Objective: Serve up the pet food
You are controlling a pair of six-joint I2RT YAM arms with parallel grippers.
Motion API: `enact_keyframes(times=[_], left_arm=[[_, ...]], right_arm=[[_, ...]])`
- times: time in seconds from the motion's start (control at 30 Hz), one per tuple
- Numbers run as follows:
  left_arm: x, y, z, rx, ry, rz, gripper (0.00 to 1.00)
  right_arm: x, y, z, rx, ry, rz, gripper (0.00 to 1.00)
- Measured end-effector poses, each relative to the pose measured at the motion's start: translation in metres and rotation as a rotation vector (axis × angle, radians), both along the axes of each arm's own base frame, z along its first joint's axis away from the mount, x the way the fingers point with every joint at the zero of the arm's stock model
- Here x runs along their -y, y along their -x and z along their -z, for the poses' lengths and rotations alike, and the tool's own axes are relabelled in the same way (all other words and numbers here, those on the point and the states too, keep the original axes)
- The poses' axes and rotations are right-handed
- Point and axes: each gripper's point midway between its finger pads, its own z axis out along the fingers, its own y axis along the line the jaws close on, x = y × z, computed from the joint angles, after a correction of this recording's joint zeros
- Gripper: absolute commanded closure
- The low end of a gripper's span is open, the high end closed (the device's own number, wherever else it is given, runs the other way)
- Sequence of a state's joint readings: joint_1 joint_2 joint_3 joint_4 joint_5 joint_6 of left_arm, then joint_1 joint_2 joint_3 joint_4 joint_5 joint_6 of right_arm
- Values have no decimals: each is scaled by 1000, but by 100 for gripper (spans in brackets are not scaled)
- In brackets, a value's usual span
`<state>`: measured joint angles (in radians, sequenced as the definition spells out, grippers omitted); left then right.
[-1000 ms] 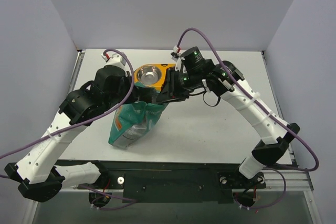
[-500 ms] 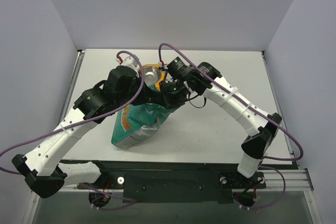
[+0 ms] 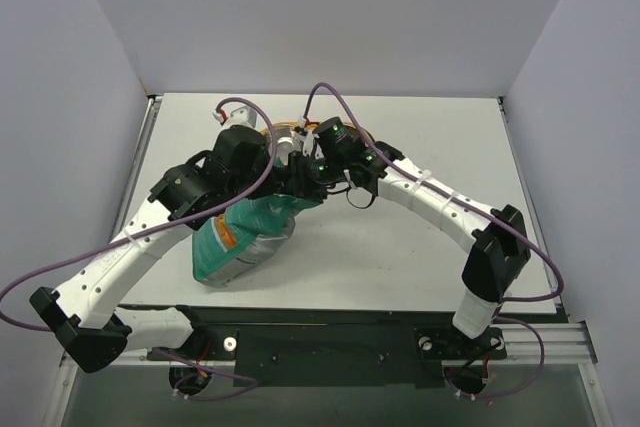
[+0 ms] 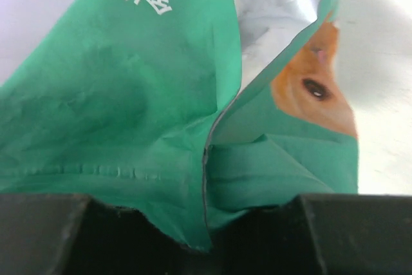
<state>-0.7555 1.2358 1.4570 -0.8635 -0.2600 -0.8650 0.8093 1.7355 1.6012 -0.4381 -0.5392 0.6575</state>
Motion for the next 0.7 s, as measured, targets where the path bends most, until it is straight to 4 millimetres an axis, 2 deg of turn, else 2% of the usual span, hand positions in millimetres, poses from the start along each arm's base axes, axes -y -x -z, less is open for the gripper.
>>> enact_keyframes(times=[0.1,0.17,0.3,0.43,0.53,0.7], left_arm=[[-14,0,2,9,-43,-42,100],[-25,2,-3,28,-60,-67,100],[-48,9,-14,70,-82,-115,100],[-62,14,-21,97,-101,-140,100],[-74,15,-27,128,-116,-169,100],[-92,19,-36,168,-140,-209,100]], right_arm=[[-21,3,-9,-86,-164,19,100],[-31,5,-22,-120,-254,17,100],[-38,6,-50,-184,-412,49,100],[-24,6,-67,-256,-494,94,100],[-6,2,-80,-272,-535,115,100],[20,9,-102,-272,-586,113,100]])
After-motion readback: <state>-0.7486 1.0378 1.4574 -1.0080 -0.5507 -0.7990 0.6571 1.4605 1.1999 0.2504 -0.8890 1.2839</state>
